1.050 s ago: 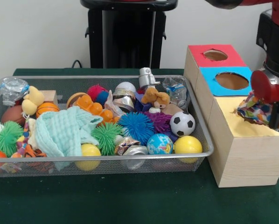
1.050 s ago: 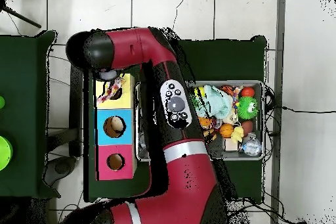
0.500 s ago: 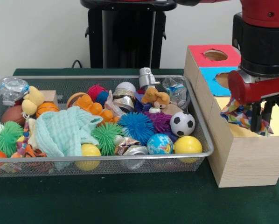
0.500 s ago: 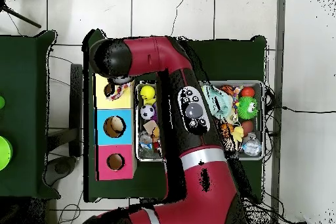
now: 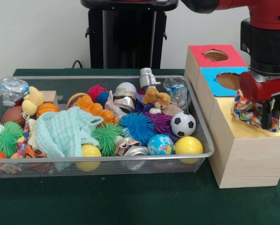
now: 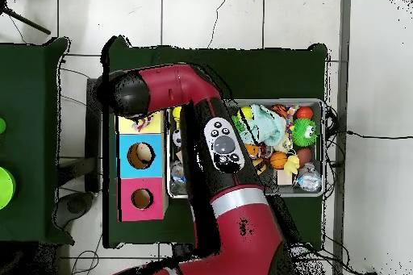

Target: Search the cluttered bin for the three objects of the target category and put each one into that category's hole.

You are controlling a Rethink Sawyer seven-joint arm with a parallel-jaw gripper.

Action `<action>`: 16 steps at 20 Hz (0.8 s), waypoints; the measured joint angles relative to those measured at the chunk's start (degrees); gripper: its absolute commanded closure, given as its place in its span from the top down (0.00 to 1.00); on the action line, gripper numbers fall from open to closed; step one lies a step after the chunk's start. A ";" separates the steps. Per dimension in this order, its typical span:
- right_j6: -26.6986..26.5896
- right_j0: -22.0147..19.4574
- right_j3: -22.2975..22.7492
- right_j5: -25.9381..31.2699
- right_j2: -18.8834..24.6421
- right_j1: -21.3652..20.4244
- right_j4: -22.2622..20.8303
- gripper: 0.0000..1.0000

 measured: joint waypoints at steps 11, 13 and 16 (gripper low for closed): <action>0.00 2.43 5.71 -0.64 -0.28 -1.80 0.04 0.00; 0.00 2.40 6.12 -0.91 -0.32 -1.79 0.02 0.00; 0.00 2.40 6.30 -1.39 -0.50 -1.72 -0.01 0.00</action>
